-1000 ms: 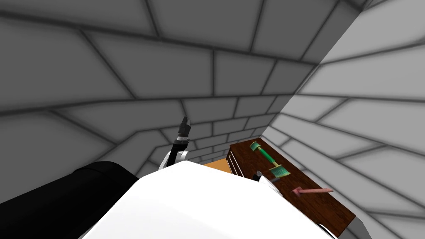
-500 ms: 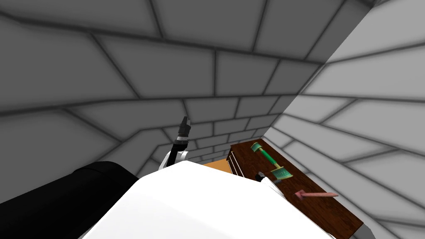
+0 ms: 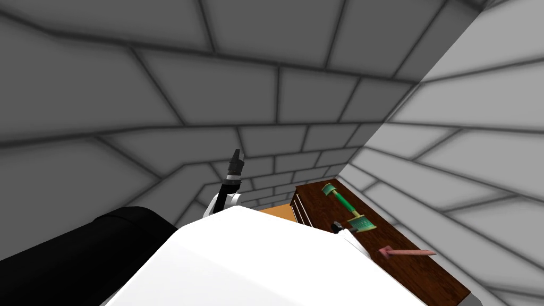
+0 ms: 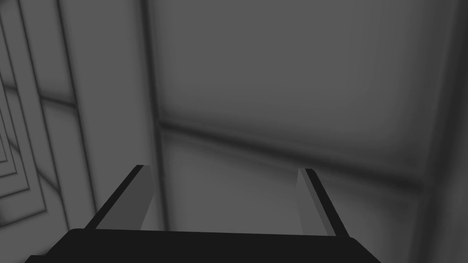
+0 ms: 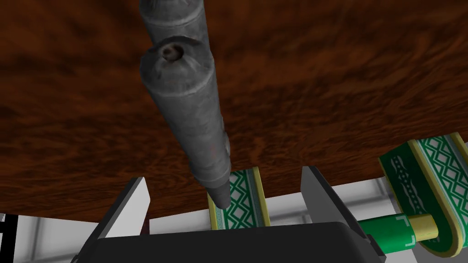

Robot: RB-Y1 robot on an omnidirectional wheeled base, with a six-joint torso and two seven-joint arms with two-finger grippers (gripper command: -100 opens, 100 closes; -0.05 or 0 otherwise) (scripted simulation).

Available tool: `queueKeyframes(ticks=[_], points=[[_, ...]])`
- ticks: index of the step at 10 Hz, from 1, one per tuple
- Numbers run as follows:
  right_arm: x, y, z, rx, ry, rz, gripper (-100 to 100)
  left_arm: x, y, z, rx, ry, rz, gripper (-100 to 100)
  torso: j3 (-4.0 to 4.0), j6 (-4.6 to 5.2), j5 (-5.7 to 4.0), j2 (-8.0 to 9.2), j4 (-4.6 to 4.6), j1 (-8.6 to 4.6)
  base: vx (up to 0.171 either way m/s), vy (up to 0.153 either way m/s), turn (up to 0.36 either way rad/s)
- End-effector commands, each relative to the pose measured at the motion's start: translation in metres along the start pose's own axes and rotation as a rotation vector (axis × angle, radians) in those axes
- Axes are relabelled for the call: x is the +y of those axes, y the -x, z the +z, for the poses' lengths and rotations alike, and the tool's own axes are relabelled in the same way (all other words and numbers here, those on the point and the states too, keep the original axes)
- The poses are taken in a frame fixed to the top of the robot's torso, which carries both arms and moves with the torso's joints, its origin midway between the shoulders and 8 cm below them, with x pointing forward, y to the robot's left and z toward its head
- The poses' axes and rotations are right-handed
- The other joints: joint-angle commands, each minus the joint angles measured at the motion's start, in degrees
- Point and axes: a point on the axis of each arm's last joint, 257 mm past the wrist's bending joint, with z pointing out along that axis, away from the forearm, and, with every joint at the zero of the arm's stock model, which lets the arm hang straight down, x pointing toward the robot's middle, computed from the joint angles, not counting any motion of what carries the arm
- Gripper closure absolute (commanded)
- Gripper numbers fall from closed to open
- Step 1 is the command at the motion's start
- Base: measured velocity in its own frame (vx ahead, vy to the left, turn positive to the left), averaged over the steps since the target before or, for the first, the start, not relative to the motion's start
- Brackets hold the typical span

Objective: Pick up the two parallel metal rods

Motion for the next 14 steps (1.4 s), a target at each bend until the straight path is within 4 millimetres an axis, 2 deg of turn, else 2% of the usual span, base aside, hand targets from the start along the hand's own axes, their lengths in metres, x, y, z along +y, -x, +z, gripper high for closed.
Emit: queueKeyframes(ticks=[1, 4, 6, 7, 8, 9, 12, 14], points=[[0.008, -0.013, -0.001, 0.033, 0.032, 0.020, -100, 0.000, 0.000, 0.000, 0.000, 0.000, 0.000, 0, 0.00, 0.00, 0.00, 0.00, 0.00, 0.00, -0.011, -0.006, 0.362], [-0.004, -0.002, 0.002, 0.023, 0.014, -0.008, -100, 0.000, 0.000, 0.000, 0.000, 0.000, 0.000, 0, 0.00, -0.04, -0.07, -0.02, 0.02, -0.11, -0.007, -0.009, 0.035], [-0.015, 0.006, 0.004, 0.017, -0.008, 0.048, -100, 0.000, 0.000, 0.000, 0.000, 0.000, 0.000, 0, -0.03, -0.05, -0.06, -0.06, 0.01, -0.08, 0.000, 0.000, 0.000], [-0.017, 0.007, 0.004, 0.015, -0.013, 0.059, -100, 0.000, 0.000, 0.000, 0.000, 0.000, 0.000, 0, -0.03, -0.05, -0.06, -0.06, 0.01, -0.08, 0.000, 0.000, 0.000], [-0.007, -0.006, 0.003, 0.039, 0.024, 0.057, -100, 0.000, 0.000, 0.000, 0.000, 0.000, 0.000, 0, -0.03, -0.06, -0.06, -0.07, 0.01, -0.09, -0.010, -0.004, 0.363], [-0.009, -0.001, 0.003, 0.034, 0.027, 0.079, -100, 0.000, 0.000, 0.000, 0.000, 0.000, 0.000, 0, -0.02, -0.14, -0.07, -0.06, 0.03, -0.09, -0.012, -0.017, 0.164], [-0.030, 0.010, 0.006, 0.022, -0.011, 0.111, -100, 0.000, 0.000, 0.000, 0.000, 0.000, 0.000, 0, -0.03, -0.09, -0.09, -0.09, 0.03, -0.13, -0.003, -0.004, -0.019], [-0.034, 0.011, 0.007, 0.021, -0.019, 0.101, -100, 0.000, 0.000, 0.000, 0.000, 0.000, 0.000, 0, -0.04, -0.10, -0.09, -0.11, 0.03, -0.11, 0.000, 0.000, 0.000]])
